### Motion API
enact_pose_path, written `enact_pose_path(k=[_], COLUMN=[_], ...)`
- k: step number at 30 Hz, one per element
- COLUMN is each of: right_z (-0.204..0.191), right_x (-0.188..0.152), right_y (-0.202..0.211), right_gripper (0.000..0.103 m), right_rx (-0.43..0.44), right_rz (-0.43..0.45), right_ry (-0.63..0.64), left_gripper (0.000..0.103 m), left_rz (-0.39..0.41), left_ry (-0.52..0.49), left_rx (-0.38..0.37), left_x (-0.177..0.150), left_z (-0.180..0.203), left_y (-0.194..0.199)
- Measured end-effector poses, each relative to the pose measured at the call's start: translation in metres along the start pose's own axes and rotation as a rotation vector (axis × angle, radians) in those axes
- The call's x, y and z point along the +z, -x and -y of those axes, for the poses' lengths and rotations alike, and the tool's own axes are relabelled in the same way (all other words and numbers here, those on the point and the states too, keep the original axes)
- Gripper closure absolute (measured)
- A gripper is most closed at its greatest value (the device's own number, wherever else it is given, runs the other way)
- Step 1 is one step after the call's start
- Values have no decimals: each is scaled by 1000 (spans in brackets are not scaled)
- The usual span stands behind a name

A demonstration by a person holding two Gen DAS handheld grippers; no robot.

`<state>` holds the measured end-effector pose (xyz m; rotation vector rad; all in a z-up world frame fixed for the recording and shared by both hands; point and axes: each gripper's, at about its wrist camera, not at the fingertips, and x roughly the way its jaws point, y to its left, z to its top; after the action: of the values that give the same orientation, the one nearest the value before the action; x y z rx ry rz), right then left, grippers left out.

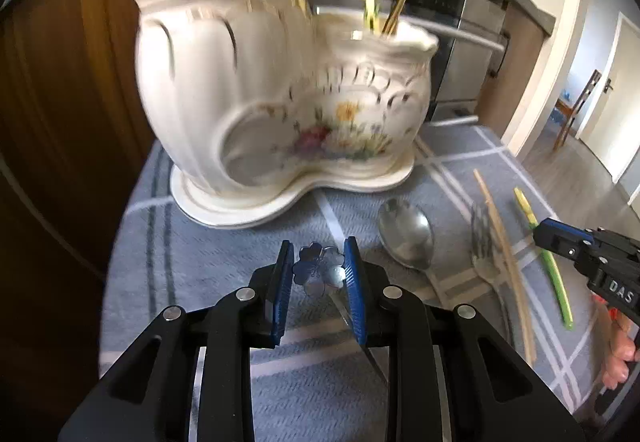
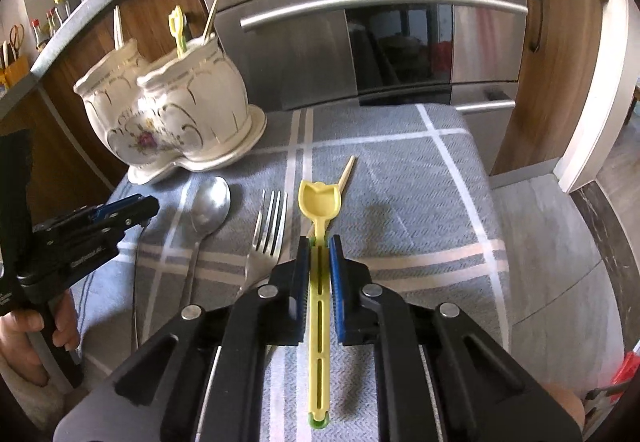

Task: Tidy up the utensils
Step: 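Grasp the flower-handled spoon with the left tool while the right tool grasps the other yellow tulip chopstick, then lift the flower spoon and yellow chopstick and carry both over the ceramic holder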

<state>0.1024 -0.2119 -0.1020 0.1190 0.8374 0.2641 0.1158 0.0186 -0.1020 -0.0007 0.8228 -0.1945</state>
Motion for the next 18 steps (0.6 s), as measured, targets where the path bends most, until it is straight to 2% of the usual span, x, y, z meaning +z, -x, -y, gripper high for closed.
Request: enact_pose_path(k=[10,18], right_z=[-7,-15], right_x=[4,7], right_y=[27,48], right_gripper=[93,93], right_rx=[16,26], right_rz=[109,202], right_ry=[20,43], left_gripper=[76,76], left_rz=[111,175], left_ry=[-46,-87], left_rx=[-20,-31], left_x=[4,10], left_z=[-1,7], left_y=[51,77])
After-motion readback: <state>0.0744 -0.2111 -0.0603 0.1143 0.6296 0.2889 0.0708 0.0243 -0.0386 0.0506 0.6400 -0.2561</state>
